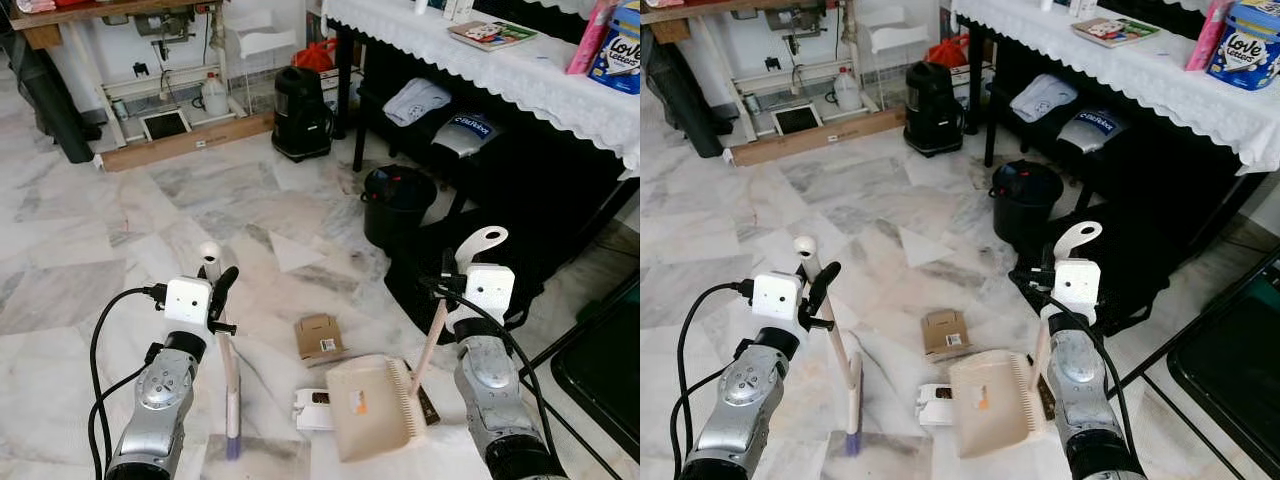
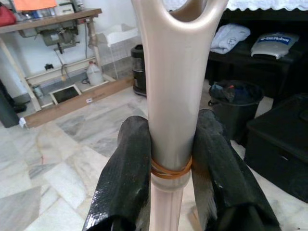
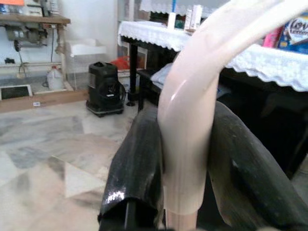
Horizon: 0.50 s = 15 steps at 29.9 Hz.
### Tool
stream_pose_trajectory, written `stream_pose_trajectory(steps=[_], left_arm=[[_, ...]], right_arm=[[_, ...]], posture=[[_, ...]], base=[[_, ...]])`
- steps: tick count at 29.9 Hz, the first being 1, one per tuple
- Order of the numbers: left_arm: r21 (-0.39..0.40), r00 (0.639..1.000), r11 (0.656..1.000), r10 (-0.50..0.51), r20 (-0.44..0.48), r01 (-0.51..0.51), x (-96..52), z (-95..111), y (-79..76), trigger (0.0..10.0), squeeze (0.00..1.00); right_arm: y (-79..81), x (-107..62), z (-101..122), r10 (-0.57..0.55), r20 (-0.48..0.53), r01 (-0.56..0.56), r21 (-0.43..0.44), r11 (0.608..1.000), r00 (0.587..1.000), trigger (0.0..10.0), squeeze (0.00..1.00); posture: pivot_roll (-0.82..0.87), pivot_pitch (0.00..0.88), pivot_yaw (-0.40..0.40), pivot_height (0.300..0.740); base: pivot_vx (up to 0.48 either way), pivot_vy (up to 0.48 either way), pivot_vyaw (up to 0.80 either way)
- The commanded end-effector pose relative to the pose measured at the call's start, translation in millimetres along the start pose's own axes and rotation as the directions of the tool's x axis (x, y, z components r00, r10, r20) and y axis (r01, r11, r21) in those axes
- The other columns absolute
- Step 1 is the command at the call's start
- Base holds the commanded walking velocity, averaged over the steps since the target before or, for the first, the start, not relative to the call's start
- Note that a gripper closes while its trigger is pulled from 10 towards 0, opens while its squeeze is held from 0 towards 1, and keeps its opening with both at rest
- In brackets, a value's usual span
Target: Sweep floor
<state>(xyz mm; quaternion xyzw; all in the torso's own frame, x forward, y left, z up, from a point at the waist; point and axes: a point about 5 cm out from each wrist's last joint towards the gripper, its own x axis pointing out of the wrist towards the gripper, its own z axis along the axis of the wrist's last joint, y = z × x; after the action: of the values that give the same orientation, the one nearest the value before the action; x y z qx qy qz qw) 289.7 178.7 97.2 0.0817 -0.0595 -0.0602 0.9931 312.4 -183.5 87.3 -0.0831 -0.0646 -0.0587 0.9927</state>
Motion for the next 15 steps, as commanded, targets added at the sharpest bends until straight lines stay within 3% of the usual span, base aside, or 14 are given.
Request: stream_pose_trajectory(steps=[1,15], left_arm=[[-0.003,1.000,1.000,-0.008,0.020,0.008,1.1,4.4,0.0,10.0,0.00],[-0.057,1.000,0.998,-0.027,-0.011,0.026,3.5,0.9,-1.4,10.0,0.00]], right_arm=[[-2.0,0.7,1.8,-0.002,0.018,0.003,-0.034,0.999,1.000,10.0,0.00],[1.0,-4.0,-8.0,0.000,-0.013,-0.001,-0.077,0.997,1.000,10.0,0.00]], posture=[[0.01,0.080,-0.009,0.740],[0.01,0.081,-0.010,0.740]], base=[[0.000,0.000,0.00],[0.000,0.000,0.00]])
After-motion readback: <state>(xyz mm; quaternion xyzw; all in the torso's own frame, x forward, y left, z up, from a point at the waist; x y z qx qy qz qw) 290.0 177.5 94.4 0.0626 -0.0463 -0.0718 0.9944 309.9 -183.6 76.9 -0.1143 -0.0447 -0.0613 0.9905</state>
